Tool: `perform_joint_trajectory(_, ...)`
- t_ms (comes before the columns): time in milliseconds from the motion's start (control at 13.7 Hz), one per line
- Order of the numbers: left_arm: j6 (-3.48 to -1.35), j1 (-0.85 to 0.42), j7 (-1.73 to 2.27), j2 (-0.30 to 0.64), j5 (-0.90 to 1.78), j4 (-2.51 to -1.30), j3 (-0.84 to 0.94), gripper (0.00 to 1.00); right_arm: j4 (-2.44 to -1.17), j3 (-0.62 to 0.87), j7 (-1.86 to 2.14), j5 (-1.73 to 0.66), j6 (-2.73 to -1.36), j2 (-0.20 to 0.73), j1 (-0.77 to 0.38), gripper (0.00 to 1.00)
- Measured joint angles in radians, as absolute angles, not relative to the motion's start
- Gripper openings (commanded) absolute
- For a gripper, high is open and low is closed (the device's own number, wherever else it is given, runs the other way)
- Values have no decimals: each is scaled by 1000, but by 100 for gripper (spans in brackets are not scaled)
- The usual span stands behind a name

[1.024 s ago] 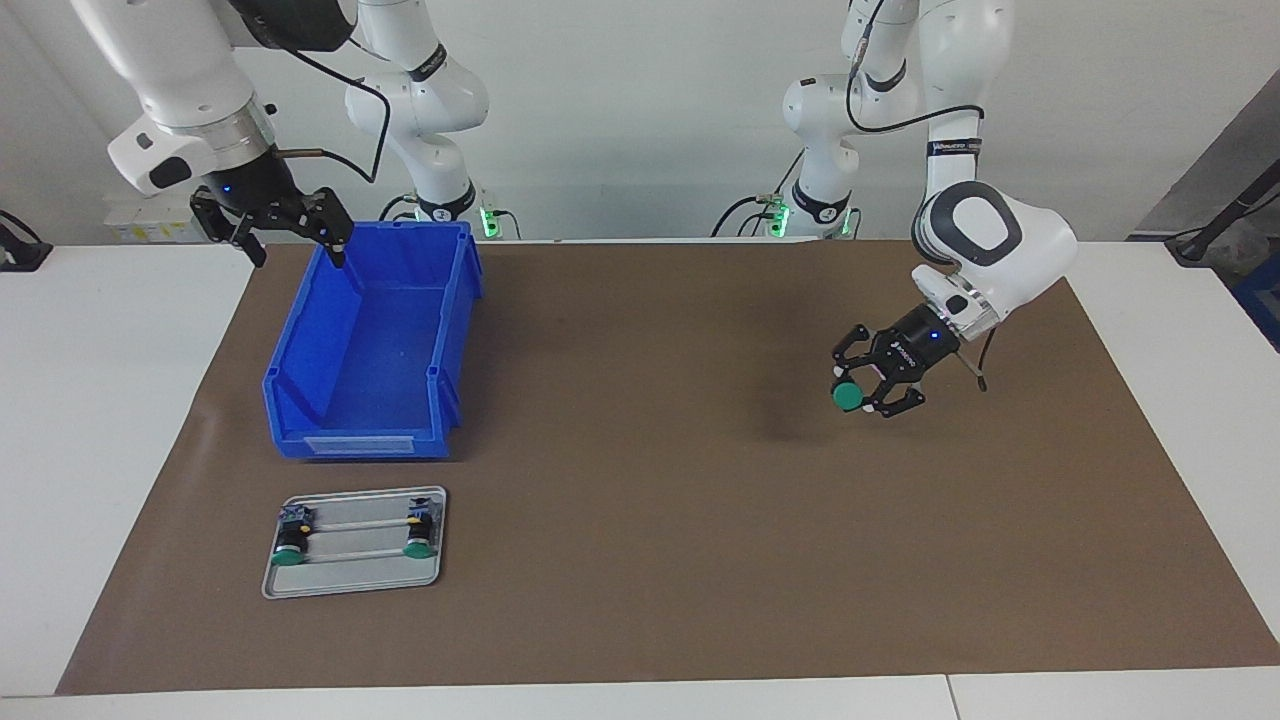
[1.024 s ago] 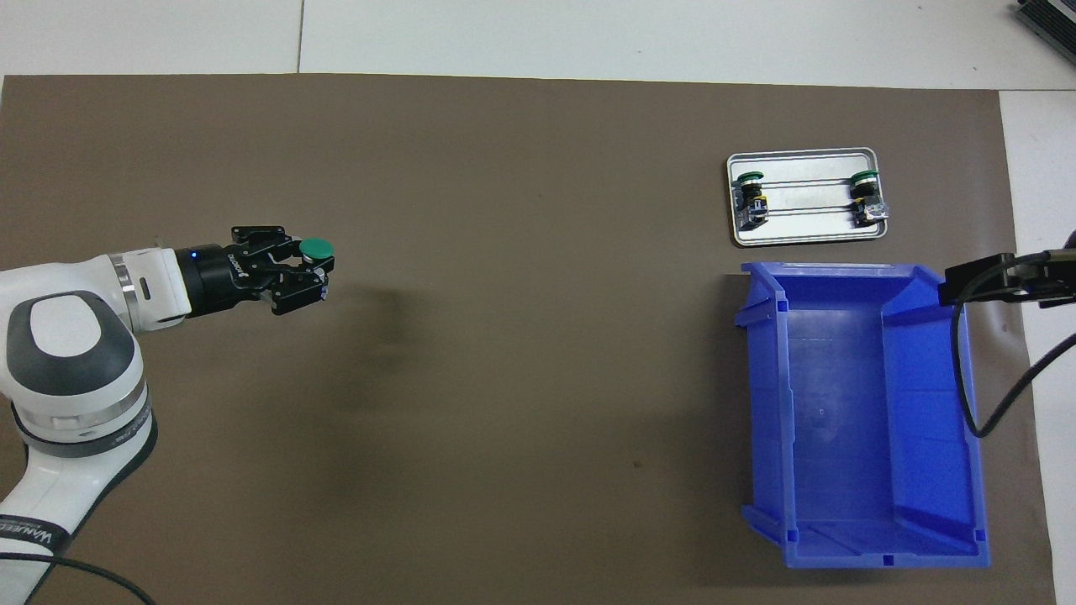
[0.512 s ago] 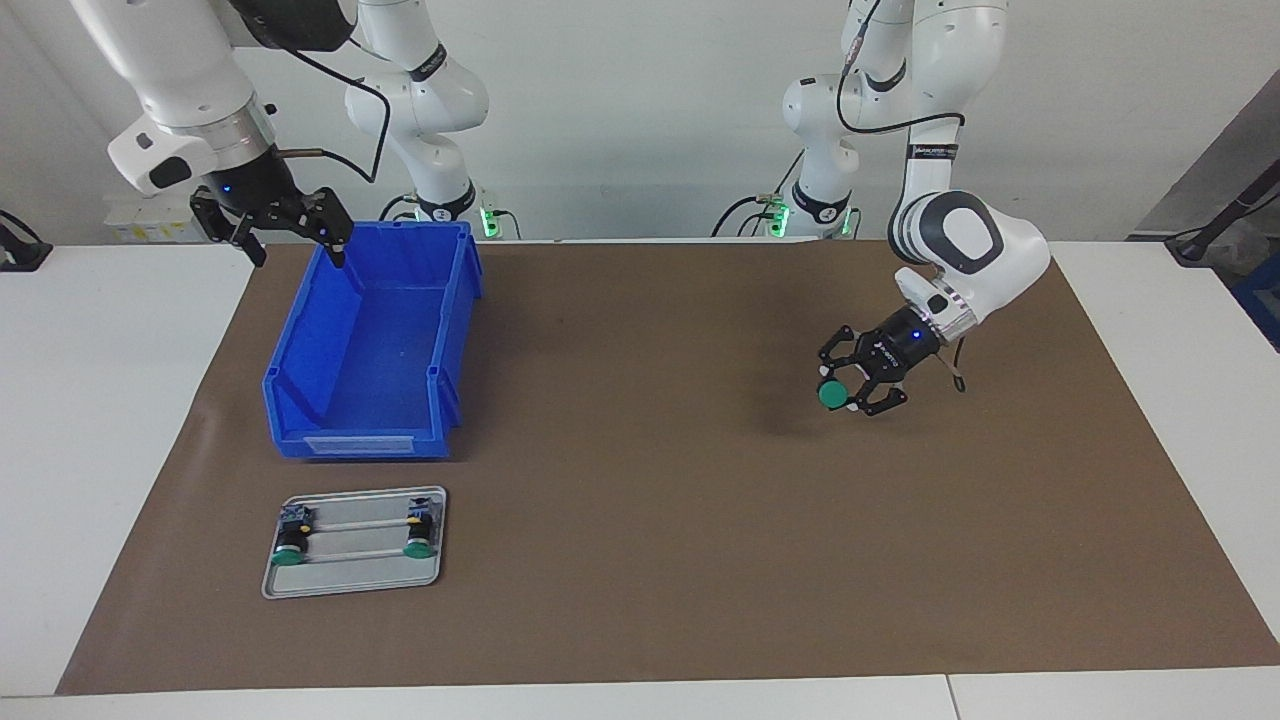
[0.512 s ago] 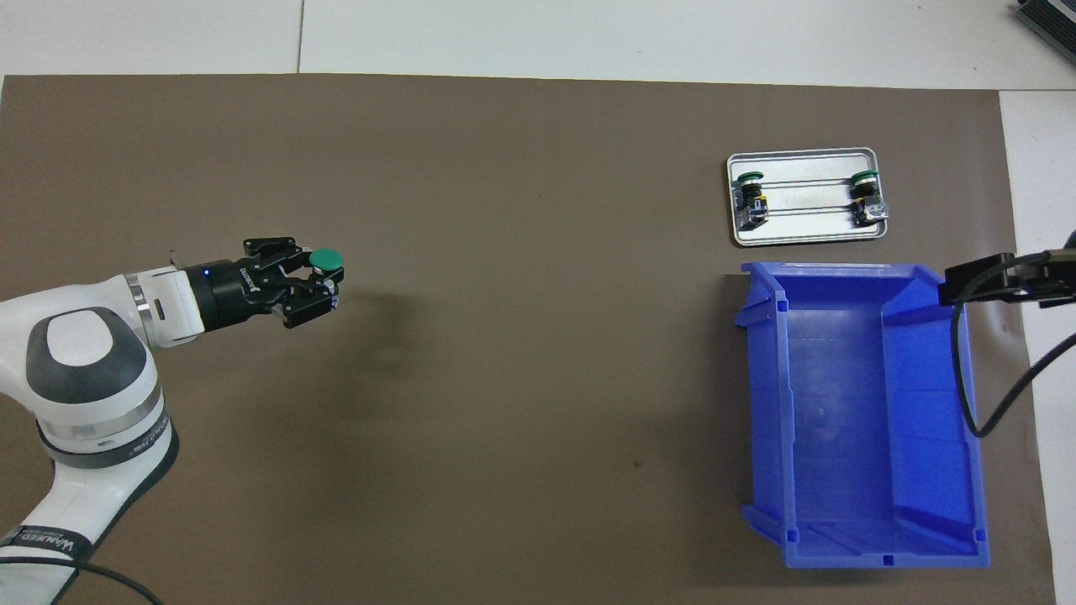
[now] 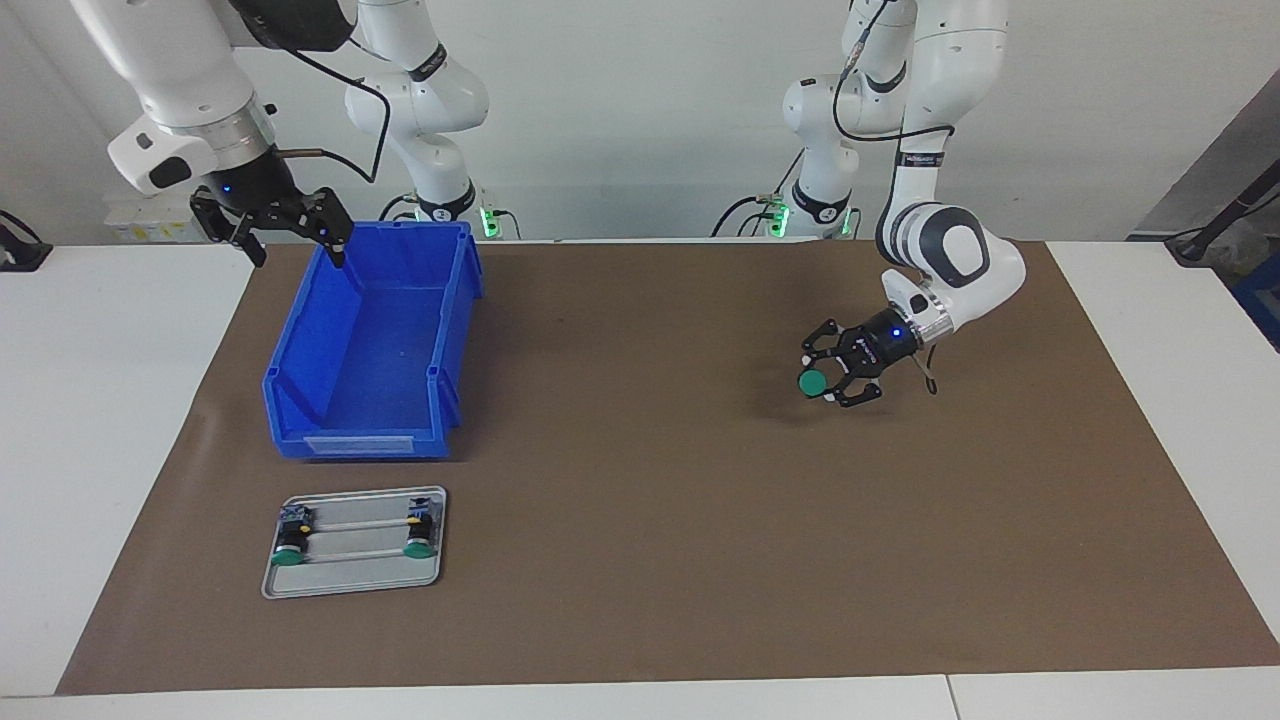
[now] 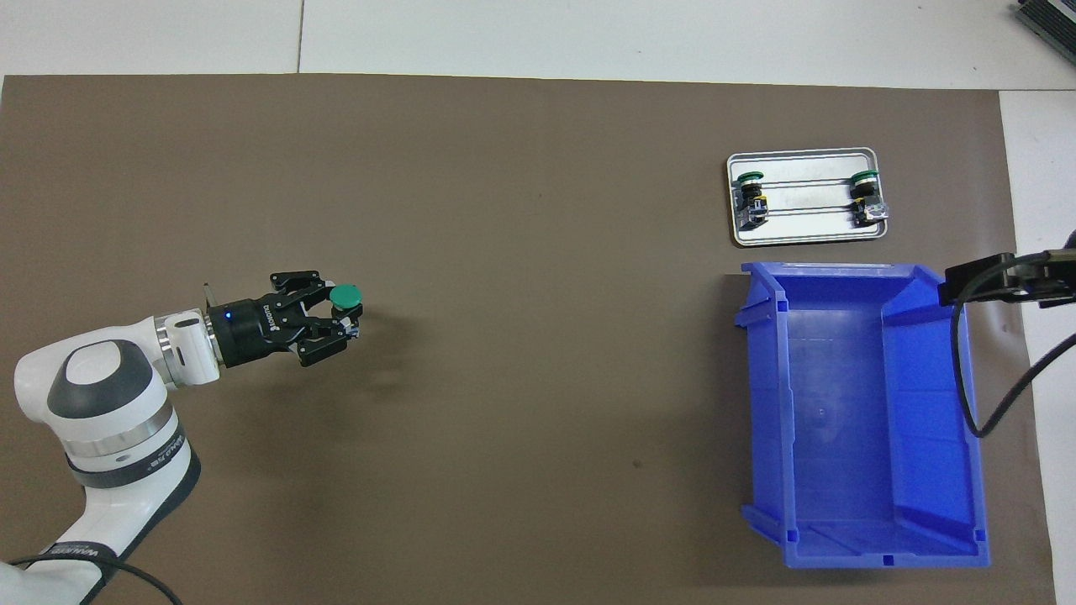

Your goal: Place and press button with both arms

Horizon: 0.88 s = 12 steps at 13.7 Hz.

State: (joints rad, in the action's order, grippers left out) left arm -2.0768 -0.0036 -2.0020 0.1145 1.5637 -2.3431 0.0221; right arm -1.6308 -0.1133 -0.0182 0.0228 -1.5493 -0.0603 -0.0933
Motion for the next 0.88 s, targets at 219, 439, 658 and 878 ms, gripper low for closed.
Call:
perform_joint_trajectory(219, -2006, 12, -2069, 133, 1578, -2346, 21, 0, -1631, -113, -18, 23, -1549, -60, -93, 100)
perform_joint_trajectory(439, -1938, 22, -2160, 175, 1609, -2353, 20, 4, -1631, -113, -18, 23, -1549, -60, -93, 100)
perform_joint_trajectory(658, -1874, 23, -2199, 190, 1632, -2353, 19, 5, -1631, -113, -18, 23, -1549, -60, -93, 100)
perform_joint_trajectory(878, -1847, 23, -2216, 190, 1640, -2353, 19, 12, -1631, -113, -18, 23, -1549, -60, -93, 100)
